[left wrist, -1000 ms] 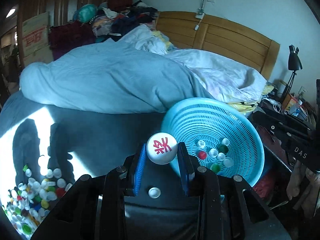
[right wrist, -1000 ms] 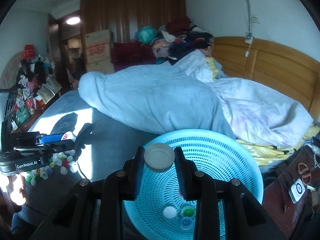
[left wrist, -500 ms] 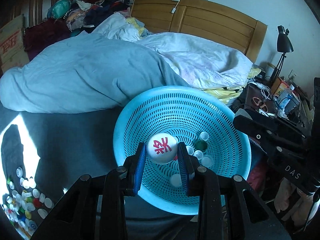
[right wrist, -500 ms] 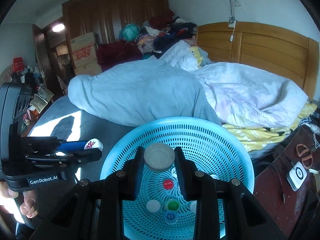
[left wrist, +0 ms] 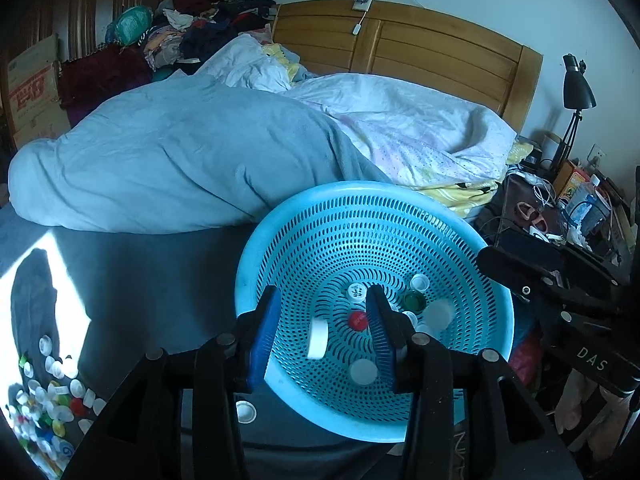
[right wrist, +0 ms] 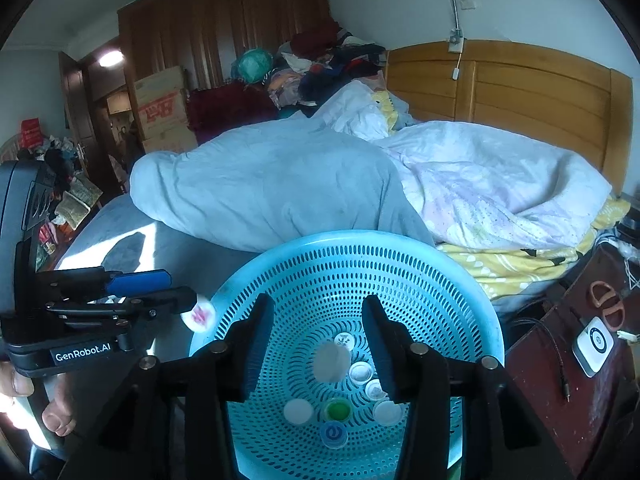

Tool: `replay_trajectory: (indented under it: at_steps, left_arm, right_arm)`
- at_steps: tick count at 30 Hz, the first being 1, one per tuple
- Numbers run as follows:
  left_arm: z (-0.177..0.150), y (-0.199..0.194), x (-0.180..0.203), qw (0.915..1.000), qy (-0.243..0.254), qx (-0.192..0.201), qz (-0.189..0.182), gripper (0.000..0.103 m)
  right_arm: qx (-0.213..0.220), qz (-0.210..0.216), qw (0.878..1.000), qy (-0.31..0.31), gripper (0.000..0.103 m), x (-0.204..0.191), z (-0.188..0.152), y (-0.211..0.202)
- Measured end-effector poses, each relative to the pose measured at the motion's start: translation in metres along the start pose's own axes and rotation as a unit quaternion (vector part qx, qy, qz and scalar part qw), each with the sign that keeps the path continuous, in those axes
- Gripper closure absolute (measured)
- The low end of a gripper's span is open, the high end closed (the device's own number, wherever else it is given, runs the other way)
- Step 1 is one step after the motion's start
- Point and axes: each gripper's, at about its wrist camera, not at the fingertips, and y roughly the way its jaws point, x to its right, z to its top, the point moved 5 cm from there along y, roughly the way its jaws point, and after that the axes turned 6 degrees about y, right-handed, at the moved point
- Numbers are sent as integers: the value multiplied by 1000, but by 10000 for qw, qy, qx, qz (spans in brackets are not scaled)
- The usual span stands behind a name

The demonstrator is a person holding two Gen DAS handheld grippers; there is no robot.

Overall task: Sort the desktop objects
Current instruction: 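Open both grippers over the basket to drop the caps, then return to the cap pile and grasp a white cap with each gripper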

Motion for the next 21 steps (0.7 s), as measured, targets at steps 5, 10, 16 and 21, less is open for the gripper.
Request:
replay_trajectory:
  at_steps: [5,10,16,21]
  left_arm:
    - [-18,-14,-21,9999,-147,19,75,64]
    - [-107,-52,-98,9958,-764,-90,493,64]
    - [-271,-121,-221,9619,-2305,-426,1408,64]
    - [-386,-151,-277,9154,-3582,-655,1718,64]
  right_arm:
    - [91,215,9997,18,50,-13,-2,-7]
    - [-160,572,9980,-220,46,-49,-31,3]
    - [-809,1158,9876,-690,46,-117,-93,28]
    - [-1280,1495,9751,-1025,46,-163,-138,44]
